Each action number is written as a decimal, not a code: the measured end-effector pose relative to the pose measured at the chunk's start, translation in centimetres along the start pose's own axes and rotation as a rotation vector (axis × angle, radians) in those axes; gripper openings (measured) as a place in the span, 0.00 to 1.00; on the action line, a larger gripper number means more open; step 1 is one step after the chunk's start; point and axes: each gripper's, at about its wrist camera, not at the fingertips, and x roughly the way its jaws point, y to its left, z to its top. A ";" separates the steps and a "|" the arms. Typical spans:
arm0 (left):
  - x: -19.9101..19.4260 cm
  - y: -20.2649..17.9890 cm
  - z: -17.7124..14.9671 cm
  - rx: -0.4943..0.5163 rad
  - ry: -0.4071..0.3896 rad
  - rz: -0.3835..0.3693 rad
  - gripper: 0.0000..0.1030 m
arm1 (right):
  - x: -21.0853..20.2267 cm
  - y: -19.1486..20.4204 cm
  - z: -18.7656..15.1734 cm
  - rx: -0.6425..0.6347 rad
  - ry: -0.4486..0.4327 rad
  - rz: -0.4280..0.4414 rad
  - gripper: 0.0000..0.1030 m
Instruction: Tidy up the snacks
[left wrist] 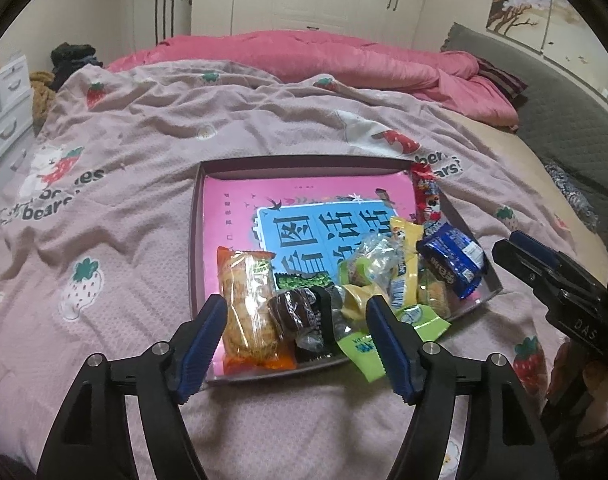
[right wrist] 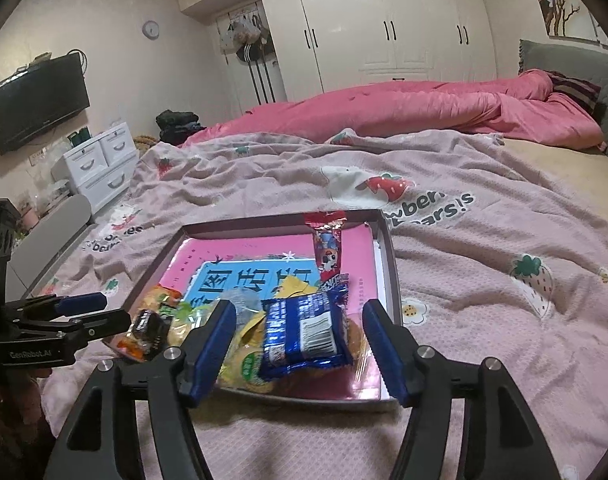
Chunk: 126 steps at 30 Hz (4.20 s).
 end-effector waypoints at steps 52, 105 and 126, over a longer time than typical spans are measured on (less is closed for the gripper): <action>-6.3 -3.2 -6.1 0.036 0.030 -0.015 0.76 | -6.3 4.7 -4.9 -0.018 0.091 -0.051 0.84; -6.0 -3.1 -6.3 0.046 0.044 0.029 0.76 | -6.1 4.9 -5.1 -0.030 0.093 -0.039 0.90; -5.9 -3.3 -6.4 0.053 0.045 0.035 0.76 | -6.0 5.0 -5.1 -0.033 0.094 -0.034 0.95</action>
